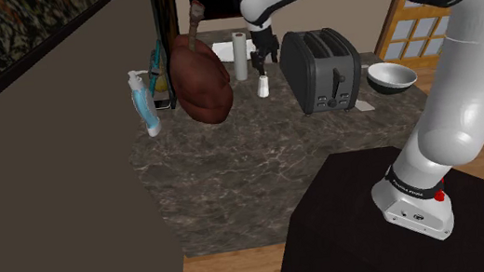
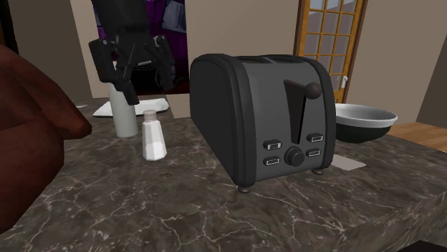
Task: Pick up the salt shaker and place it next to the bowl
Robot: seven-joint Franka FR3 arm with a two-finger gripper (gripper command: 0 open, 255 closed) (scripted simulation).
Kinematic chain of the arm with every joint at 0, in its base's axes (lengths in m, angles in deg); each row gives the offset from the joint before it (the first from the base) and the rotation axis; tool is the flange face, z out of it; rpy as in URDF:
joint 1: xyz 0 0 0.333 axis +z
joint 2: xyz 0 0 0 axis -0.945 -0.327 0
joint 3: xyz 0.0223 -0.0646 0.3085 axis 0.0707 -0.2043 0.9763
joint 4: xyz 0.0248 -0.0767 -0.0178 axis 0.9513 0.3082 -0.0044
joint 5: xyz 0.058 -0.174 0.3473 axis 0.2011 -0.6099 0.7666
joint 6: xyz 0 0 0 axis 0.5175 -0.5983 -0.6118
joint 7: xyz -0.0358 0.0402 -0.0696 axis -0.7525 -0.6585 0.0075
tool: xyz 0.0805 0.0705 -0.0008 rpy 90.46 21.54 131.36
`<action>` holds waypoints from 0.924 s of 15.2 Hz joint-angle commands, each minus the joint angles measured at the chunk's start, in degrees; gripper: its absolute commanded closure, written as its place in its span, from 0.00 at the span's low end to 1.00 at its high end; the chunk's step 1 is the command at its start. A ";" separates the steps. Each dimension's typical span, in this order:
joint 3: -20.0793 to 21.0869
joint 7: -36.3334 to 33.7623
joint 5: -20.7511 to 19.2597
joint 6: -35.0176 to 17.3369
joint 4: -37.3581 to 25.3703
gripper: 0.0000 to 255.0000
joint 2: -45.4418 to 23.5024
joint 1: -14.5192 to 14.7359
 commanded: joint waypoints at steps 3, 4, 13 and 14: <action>-0.34 0.28 0.32 1.47 -10.67 0.00 -9.11 -0.65; -0.35 0.30 0.35 1.63 -11.57 0.00 -9.85 -0.71; -0.55 0.11 0.16 -3.90 -6.84 0.00 -10.60 -1.18; -0.55 0.11 0.16 -3.89 -6.84 0.00 -10.60 -1.18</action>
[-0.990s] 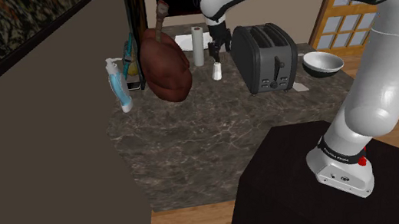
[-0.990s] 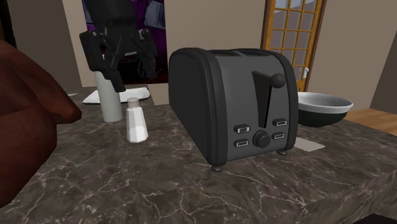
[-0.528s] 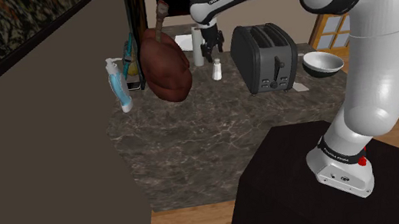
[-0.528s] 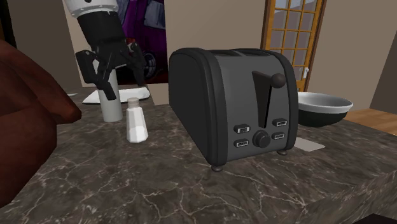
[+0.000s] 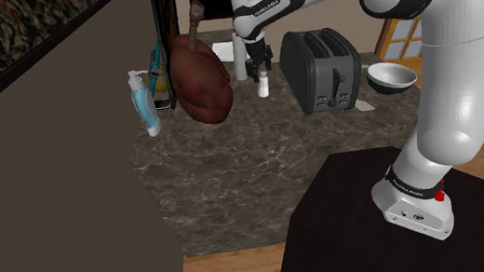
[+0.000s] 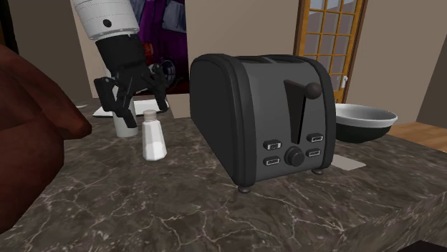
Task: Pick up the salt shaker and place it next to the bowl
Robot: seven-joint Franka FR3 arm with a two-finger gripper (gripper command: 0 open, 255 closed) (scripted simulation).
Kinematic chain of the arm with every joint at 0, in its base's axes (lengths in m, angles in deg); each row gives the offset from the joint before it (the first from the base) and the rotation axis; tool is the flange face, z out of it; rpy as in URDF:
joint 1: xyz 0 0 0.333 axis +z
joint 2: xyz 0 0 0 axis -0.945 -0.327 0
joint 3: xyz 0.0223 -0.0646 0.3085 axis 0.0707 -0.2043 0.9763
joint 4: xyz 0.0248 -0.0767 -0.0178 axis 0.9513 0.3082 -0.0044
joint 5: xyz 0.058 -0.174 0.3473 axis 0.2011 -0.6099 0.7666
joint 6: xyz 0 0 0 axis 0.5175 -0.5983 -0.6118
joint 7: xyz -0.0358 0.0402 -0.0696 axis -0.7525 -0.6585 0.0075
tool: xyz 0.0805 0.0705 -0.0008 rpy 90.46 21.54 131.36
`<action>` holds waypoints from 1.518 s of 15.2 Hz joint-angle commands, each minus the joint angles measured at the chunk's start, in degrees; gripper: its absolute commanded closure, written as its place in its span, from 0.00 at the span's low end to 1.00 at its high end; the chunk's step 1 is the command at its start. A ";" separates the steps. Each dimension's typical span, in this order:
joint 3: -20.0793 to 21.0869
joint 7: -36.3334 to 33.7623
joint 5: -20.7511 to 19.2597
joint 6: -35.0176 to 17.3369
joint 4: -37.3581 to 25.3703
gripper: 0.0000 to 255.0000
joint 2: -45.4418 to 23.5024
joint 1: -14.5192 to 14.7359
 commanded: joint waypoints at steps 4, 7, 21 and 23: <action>0.00 -0.01 0.00 -0.18 0.12 0.00 -0.04 -0.01; 0.00 -0.01 0.00 -0.17 0.11 1.00 -0.04 -0.01; -0.03 0.55 0.03 3.75 -2.33 1.00 1.49 0.07; -0.04 0.74 0.04 5.10 -3.26 1.00 1.91 0.10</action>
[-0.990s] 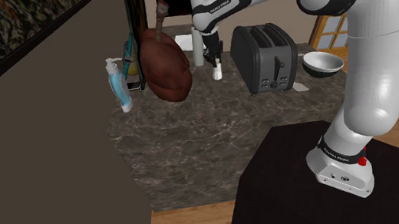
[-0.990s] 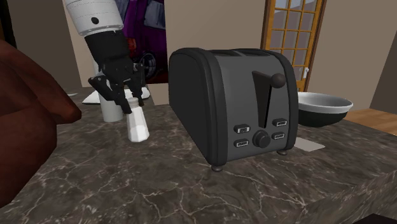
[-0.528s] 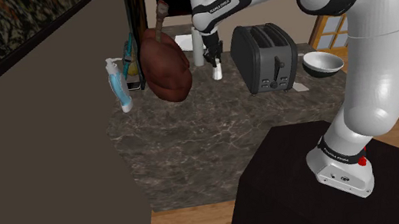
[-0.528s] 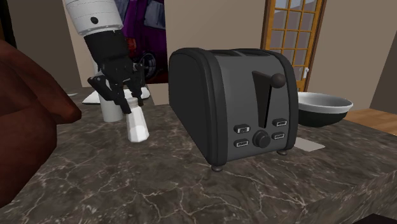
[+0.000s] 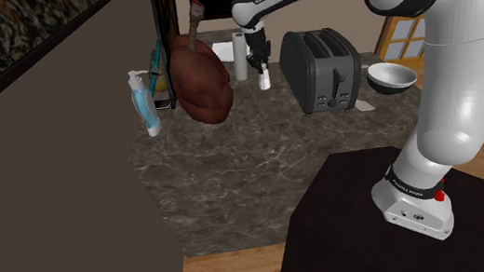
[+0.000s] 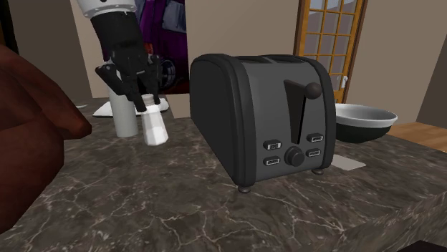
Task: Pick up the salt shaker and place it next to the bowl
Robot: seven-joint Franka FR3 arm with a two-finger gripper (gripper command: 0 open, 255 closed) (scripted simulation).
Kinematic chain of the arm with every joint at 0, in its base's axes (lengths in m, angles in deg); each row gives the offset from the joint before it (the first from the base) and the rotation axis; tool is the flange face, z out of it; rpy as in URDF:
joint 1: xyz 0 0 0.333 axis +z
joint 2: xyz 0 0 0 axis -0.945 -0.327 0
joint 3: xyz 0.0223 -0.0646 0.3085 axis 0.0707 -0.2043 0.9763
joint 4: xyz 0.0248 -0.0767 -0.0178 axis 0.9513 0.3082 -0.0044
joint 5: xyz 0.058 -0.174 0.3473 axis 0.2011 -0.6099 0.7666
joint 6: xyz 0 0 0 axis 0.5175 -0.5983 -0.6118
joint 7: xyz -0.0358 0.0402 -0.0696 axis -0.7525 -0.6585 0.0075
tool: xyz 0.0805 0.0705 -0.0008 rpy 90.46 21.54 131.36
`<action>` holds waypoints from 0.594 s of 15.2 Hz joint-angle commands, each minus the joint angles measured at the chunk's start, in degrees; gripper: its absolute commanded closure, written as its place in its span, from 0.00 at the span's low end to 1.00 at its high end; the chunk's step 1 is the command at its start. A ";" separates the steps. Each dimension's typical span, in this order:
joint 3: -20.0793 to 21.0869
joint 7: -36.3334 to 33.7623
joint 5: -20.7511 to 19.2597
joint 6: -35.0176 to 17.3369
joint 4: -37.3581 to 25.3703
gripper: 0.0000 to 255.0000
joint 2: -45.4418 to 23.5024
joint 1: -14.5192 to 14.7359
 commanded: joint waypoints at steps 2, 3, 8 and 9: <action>-0.02 0.28 -0.01 2.00 -1.22 1.00 0.77 0.05; -0.02 0.38 0.00 2.68 -1.75 1.00 0.94 0.06; -0.05 0.89 0.03 6.19 -4.60 1.00 1.63 0.11; -0.06 1.00 0.04 6.90 -5.23 1.00 1.73 0.11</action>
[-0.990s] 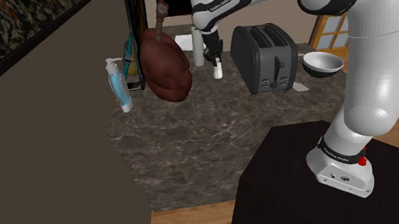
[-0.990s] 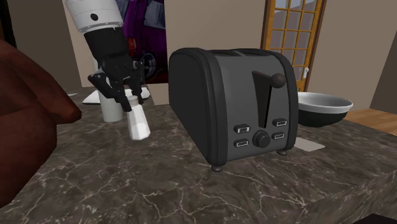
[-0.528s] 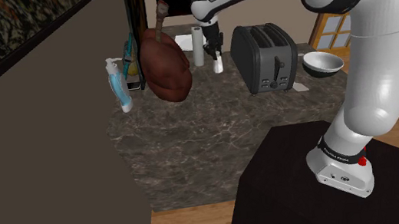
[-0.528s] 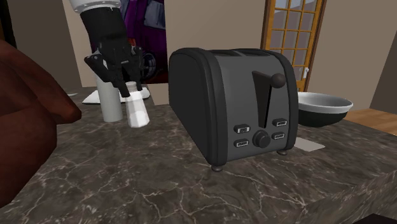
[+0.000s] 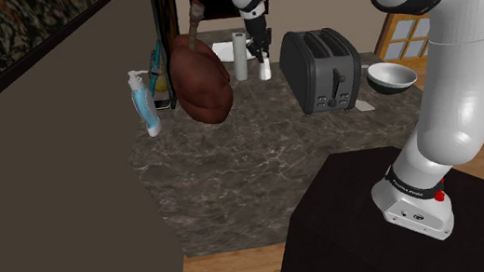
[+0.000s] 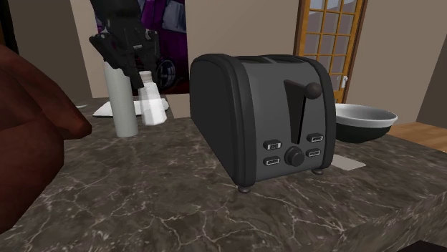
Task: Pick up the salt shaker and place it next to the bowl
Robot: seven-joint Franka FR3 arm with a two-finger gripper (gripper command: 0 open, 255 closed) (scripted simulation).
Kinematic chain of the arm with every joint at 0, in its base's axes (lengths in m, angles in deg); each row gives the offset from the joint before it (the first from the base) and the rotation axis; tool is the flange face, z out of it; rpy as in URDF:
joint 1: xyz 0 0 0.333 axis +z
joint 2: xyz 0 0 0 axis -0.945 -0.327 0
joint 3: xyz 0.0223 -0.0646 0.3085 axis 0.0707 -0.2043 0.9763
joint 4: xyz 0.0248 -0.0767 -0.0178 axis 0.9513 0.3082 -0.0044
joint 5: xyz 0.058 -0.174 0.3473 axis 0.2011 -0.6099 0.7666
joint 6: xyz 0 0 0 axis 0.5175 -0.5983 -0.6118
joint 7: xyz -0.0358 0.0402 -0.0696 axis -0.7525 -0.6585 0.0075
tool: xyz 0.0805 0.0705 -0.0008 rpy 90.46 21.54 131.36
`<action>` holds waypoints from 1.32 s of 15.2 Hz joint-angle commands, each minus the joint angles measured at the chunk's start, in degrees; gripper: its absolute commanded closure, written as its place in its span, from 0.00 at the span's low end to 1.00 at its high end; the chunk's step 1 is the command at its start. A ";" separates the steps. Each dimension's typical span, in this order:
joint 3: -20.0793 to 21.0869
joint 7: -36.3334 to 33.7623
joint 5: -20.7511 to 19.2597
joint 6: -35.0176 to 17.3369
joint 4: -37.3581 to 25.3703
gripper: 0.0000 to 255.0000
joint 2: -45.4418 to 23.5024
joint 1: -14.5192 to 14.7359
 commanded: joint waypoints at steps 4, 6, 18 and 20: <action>-0.01 0.52 0.05 3.65 -3.43 1.00 0.24 0.05; -0.03 0.75 0.07 5.14 -4.89 1.00 0.29 0.05; -0.13 2.17 0.20 14.02 -14.77 1.00 -0.60 0.01; -0.56 2.82 -0.41 11.55 -7.38 1.00 4.50 -0.45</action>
